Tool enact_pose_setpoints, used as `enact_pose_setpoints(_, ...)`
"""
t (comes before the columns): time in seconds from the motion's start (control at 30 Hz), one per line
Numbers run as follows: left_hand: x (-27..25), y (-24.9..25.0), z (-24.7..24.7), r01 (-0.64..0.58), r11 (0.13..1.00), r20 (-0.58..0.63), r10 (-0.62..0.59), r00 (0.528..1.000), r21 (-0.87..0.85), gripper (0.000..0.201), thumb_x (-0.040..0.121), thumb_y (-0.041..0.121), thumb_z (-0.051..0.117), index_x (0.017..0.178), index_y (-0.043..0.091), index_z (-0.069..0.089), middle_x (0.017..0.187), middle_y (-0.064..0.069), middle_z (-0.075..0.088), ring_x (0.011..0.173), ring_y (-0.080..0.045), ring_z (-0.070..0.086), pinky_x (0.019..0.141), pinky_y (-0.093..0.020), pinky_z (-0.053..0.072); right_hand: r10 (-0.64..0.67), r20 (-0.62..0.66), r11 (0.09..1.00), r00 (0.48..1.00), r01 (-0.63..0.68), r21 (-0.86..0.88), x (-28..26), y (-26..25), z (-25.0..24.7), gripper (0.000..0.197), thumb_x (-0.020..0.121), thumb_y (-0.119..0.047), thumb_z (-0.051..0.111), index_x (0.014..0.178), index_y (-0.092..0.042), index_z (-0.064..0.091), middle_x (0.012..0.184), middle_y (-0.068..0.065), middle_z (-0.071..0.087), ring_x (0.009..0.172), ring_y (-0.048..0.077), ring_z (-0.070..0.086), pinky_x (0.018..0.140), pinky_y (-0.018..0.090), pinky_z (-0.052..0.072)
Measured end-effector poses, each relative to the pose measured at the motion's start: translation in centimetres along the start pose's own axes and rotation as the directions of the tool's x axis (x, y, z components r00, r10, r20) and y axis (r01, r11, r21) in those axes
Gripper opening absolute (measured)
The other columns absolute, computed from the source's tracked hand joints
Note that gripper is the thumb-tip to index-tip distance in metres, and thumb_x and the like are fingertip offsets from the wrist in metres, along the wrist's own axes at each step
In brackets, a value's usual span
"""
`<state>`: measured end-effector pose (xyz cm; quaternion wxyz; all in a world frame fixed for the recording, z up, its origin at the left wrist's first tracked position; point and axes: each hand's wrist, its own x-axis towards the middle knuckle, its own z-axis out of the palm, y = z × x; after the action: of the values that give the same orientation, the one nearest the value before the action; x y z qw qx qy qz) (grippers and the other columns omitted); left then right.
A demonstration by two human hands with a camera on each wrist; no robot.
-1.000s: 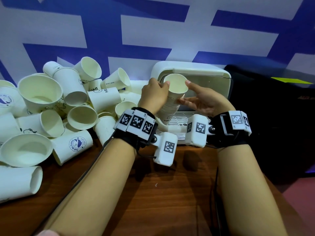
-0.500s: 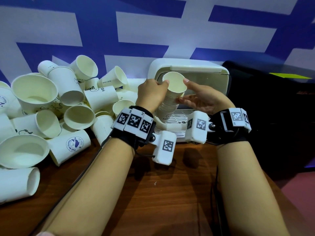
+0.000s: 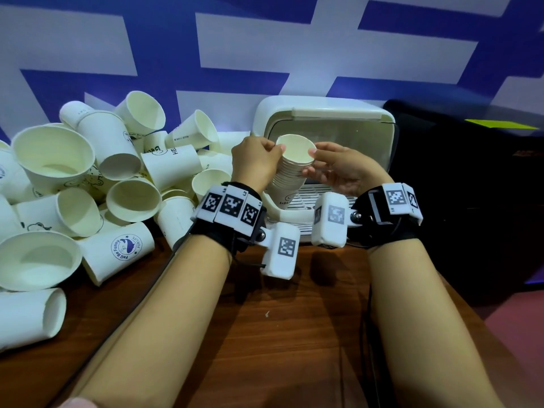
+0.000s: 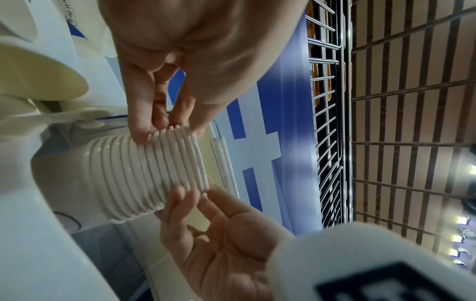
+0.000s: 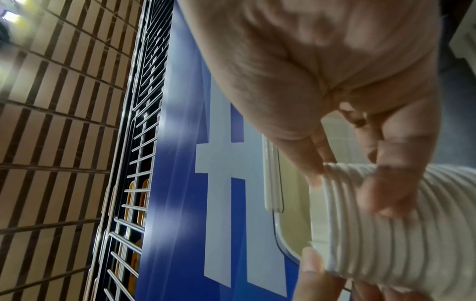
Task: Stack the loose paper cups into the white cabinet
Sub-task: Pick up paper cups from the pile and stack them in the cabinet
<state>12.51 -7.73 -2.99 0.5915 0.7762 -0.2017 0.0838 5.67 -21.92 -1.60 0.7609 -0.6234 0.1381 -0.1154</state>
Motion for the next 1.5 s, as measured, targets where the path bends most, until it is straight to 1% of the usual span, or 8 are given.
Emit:
enact_pose_setpoints(0.1, -0.3, 0.3, 0.0, -0.032, 0.995, -0.007, 0.033, 0.999, 0.096, 0.031, 0.093, 0.035, 0.058, 0.083, 0.009, 0.073, 0.085, -0.010, 0.072, 0.084, -0.027, 0.068, 0.080, -0.036, 0.055, 0.029, -0.023, 0.999, 0.999, -0.029, -0.017, 0.2, 0.1, 0.3, 0.004, 0.098, -0.013, 0.054, 0.095, -0.013, 0.056, 0.094, 0.016, 0.062, 0.076, 0.025, 0.065, 0.060, 0.027, 0.061)
enact_pose_setpoints(0.2, -0.8, 1.1, -0.2, -0.045, 0.962, 0.002, 0.046, 0.999, 0.271, 0.054, 0.098, 0.046, 0.041, 0.061, 0.011, 0.058, 0.070, -0.008, 0.063, 0.080, -0.027, 0.059, 0.067, -0.029, 0.039, 0.053, -0.007, 0.998, 0.999, -0.053, -0.022, 0.3, 0.0, 0.6, 0.012, 0.100, -0.018, 0.051, 0.108, -0.011, 0.056, 0.105, 0.017, 0.059, 0.086, 0.027, 0.064, 0.057, 0.026, 0.059)
enact_pose_setpoints(0.37, -0.4, 1.4, 0.0, -0.026, 0.934, 0.079, -0.003, 0.997, 0.357, 0.060, 0.098, 0.050, 0.033, 0.101, 0.001, 0.067, 0.105, -0.018, 0.065, 0.102, -0.034, 0.056, 0.075, -0.032, 0.036, 0.066, 0.019, 0.996, 0.998, -0.065, -0.061, 0.5, 0.2, 1.0, 0.024, 0.100, -0.025, 0.051, 0.117, -0.008, 0.053, 0.099, 0.010, 0.062, 0.080, 0.025, 0.064, 0.060, 0.028, 0.060)
enact_pose_setpoints(0.53, -0.6, 1.6, 0.3, 0.008, 0.934, 0.187, -0.080, 0.979, 0.356, 0.059, 0.098, 0.052, 0.031, 0.110, 0.006, 0.066, 0.113, -0.015, 0.065, 0.107, -0.032, 0.057, 0.088, -0.035, 0.043, 0.076, 0.034, 0.975, 0.997, -0.067, -0.212, 0.7, 0.6, 0.9, 0.018, 0.099, -0.032, 0.053, 0.103, -0.016, 0.062, 0.113, 0.006, 0.063, 0.084, 0.023, 0.064, 0.066, 0.029, 0.055)
enact_pose_setpoints(0.77, -1.6, 2.2, 0.4, 0.095, 0.979, 0.274, -0.144, 0.951, 0.183, 0.063, 0.098, 0.056, 0.025, 0.131, 0.011, 0.056, 0.129, -0.012, 0.059, 0.118, -0.029, 0.054, 0.103, -0.042, 0.041, 0.122, 0.089, 0.945, 0.988, -0.088, -0.315, 1.1, 0.9, 0.8, 0.024, 0.099, -0.042, 0.049, 0.117, -0.029, 0.058, 0.137, -0.007, 0.053, 0.116, 0.031, 0.054, 0.100, 0.054, 0.044)
enact_pose_setpoints(0.93, -1.8, 2.0, 0.5, 0.067, 0.969, 0.300, -0.138, 0.944, 0.236, 0.053, 0.102, 0.049, 0.027, 0.132, 0.013, 0.052, 0.119, 0.002, 0.055, 0.108, -0.017, 0.051, 0.085, -0.026, 0.036, 0.119, 0.087, 0.950, 0.989, -0.088, -0.299, 1.1, 0.9, 1.2, 0.041, 0.097, -0.040, 0.053, 0.133, -0.020, 0.050, 0.138, -0.002, 0.051, 0.110, 0.033, 0.056, 0.093, 0.046, 0.048)
enact_pose_setpoints(1.13, -2.0, 1.6, 0.5, 0.104, 0.984, 0.355, -0.151, 0.922, 0.148, 0.061, 0.099, 0.052, 0.031, 0.146, 0.013, 0.035, 0.146, -0.009, 0.044, 0.132, -0.026, 0.044, 0.109, -0.039, 0.036, 0.069, 0.098, 0.957, 0.993, -0.038, -0.287, 1.1, 1.1, 2.1, 0.028, 0.101, -0.023, 0.049, 0.126, -0.012, 0.056, 0.125, 0.006, 0.061, 0.079, 0.022, 0.062, 0.077, 0.034, 0.053)
enact_pose_setpoints(1.5, -1.2, 2.6, -2.0, 0.085, 0.971, 0.464, -0.182, 0.867, 0.222, 0.038, 0.099, 0.038, 0.045, 0.123, 0.014, 0.061, 0.123, -0.009, 0.062, 0.111, -0.023, 0.059, 0.101, -0.040, 0.046, 0.109, -0.077, 0.957, 0.991, -0.125, -0.261, 0.1, 0.0, 2.2, 0.029, 0.099, -0.010, 0.049, 0.126, 0.002, 0.048, 0.135, 0.019, 0.041, 0.111, 0.035, 0.059, 0.083, 0.037, 0.055)
